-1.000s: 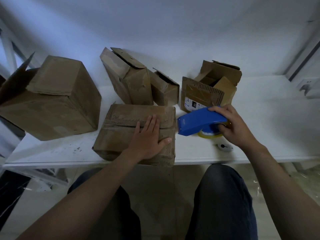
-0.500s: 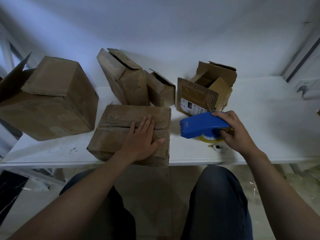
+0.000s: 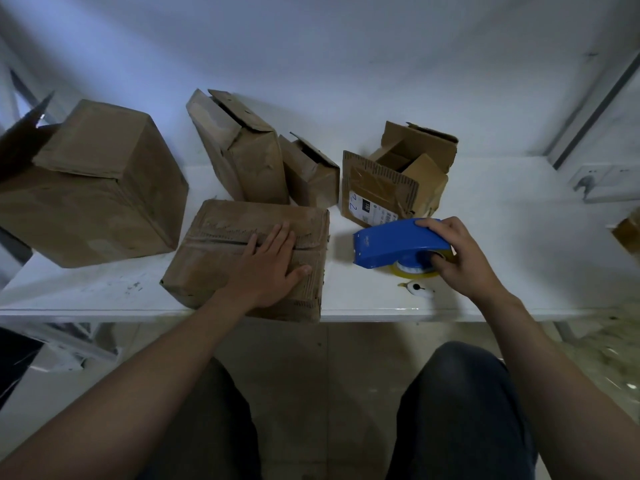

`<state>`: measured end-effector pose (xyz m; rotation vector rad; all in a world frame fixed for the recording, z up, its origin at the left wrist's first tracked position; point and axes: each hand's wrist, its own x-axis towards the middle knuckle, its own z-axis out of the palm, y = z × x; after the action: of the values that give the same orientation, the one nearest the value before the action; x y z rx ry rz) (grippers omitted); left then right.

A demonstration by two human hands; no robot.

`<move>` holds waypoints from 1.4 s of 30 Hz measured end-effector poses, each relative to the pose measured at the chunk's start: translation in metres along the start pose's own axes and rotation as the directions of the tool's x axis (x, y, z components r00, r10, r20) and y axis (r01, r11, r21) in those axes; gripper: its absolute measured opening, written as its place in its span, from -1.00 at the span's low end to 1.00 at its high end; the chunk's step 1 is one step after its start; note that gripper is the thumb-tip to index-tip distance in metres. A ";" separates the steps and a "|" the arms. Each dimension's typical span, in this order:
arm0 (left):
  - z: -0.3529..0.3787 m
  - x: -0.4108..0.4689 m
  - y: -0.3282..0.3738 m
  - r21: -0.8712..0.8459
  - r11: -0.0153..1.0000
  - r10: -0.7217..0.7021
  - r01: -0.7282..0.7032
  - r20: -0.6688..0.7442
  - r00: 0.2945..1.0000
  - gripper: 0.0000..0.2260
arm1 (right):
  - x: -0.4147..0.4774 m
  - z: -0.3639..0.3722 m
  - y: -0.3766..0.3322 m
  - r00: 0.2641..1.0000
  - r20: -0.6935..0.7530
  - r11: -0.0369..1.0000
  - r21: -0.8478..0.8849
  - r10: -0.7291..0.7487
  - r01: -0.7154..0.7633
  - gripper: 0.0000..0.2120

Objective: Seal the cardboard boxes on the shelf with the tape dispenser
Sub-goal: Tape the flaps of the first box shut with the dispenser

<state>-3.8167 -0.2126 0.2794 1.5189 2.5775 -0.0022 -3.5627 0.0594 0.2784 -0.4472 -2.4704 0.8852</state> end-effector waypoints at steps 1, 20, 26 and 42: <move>0.001 0.000 0.000 0.002 1.000 0.003 -0.003 -0.006 1.000 -0.10 | -0.001 -0.002 0.000 1.000 0.002 1.000 -0.006 -0.003 0.003 -0.25; -0.008 0.017 0.065 0.021 0.993 -0.120 0.119 0.115 0.986 -0.29 | 0.009 -0.001 -0.019 0.986 0.143 0.969 -0.243 0.090 -0.053 -0.29; -0.009 0.015 0.066 0.060 0.994 -0.099 0.093 0.105 0.990 -0.39 | 0.026 0.003 -0.046 0.966 0.204 0.928 -0.364 0.158 -0.075 -0.32; -0.009 0.015 0.064 0.035 0.994 -0.105 0.101 0.128 0.986 -0.42 | 0.046 -0.003 -0.082 0.879 0.324 0.888 -0.414 0.350 -0.201 -0.43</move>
<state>-3.7694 -0.1681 0.2911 1.3452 2.5587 -0.1444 -3.6105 0.0206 0.3498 -0.8532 -3.0169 0.6569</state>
